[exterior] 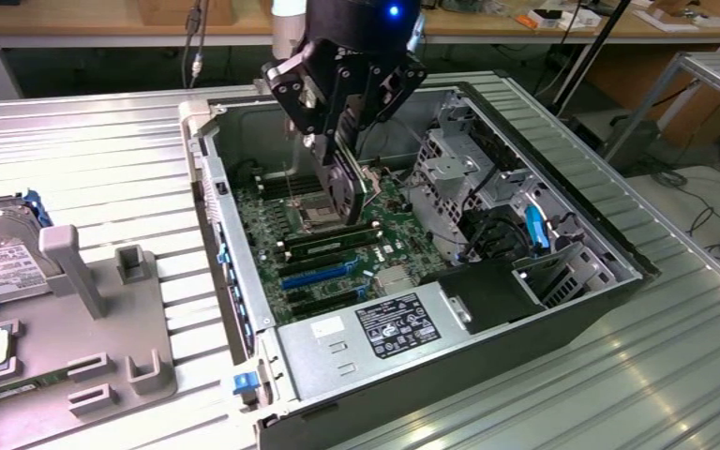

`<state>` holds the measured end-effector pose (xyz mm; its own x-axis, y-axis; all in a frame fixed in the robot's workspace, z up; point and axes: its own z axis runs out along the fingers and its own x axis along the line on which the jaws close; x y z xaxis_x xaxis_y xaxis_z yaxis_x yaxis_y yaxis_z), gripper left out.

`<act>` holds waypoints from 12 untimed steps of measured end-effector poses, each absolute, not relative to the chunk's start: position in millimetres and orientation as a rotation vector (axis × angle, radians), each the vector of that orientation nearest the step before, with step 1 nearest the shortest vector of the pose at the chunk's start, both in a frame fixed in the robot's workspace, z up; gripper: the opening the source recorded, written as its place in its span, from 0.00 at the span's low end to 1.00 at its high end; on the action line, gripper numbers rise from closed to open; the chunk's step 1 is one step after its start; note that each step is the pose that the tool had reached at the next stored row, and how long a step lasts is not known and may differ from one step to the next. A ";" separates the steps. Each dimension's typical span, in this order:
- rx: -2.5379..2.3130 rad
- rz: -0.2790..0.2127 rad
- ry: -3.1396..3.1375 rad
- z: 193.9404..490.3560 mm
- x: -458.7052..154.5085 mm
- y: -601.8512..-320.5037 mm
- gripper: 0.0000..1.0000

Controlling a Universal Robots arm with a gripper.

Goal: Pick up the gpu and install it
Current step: 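Pick up the gpu and move the gpu toward the slot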

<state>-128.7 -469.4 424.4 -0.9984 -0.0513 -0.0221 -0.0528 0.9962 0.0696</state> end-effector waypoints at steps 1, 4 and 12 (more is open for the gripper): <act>-0.081 0.110 3.118 424.4 -127.4 -469.4 0.27; -0.081 0.110 3.118 424.4 -123.7 -469.4 0.27; -0.081 0.110 3.118 424.4 -109.4 -469.4 0.27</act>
<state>-109.4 -469.4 424.4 -0.9984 -0.0514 -0.0221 -0.0528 0.9962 0.0696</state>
